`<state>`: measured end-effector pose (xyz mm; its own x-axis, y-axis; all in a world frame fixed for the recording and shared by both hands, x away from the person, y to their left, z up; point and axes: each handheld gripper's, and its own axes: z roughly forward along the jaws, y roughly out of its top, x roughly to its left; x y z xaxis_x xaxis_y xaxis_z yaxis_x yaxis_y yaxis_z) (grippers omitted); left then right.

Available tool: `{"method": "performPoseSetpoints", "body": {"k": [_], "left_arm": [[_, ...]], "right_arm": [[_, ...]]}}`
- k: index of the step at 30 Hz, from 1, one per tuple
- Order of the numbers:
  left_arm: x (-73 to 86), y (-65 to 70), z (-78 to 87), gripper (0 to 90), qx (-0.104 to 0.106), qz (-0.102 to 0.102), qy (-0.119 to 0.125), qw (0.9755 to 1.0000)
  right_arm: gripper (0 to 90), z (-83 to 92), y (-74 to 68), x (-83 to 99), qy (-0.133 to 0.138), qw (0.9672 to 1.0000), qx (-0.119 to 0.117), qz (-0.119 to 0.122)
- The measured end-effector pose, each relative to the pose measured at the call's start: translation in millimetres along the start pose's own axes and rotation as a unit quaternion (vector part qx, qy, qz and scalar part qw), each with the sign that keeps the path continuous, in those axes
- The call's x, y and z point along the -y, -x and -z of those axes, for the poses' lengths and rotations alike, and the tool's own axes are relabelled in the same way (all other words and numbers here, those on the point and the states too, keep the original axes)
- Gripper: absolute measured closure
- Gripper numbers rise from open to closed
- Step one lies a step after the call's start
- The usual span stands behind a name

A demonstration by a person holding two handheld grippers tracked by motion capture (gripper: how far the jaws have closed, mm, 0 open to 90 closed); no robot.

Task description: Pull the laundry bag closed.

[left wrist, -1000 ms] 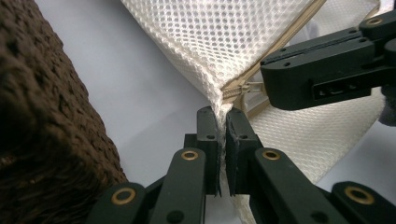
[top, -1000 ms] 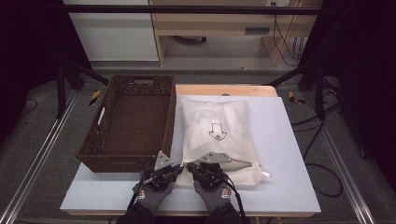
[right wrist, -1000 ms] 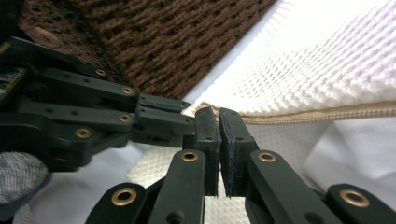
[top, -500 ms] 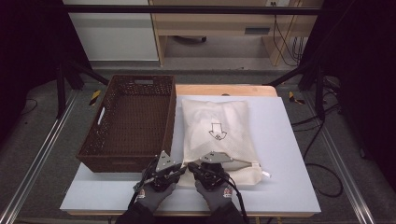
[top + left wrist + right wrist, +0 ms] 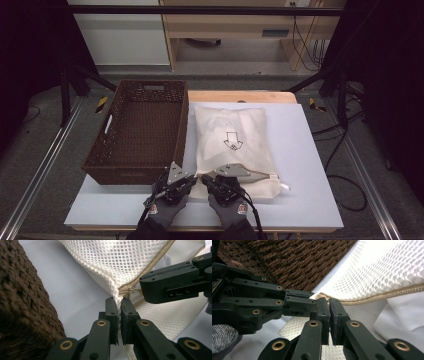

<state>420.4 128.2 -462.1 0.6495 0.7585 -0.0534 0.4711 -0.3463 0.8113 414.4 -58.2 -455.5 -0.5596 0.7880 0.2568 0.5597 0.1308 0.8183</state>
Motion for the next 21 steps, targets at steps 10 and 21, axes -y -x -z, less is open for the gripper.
{"method": "performPoseSetpoints", "body": {"k": [10,21], "left_arm": [[-0.2,-2.1,2.0,84.9,0.014,0.001,0.007,0.9999],[5.1,3.0,-0.5,85.1,0.019,-0.02,0.001,0.9996]], "right_arm": [[87.5,-0.7,8.9,-1.2,0.006,0.9996,-0.011,-0.024],[87.6,-3.4,11.5,-1.7,0.0,0.9999,-0.009,-0.004]]}}
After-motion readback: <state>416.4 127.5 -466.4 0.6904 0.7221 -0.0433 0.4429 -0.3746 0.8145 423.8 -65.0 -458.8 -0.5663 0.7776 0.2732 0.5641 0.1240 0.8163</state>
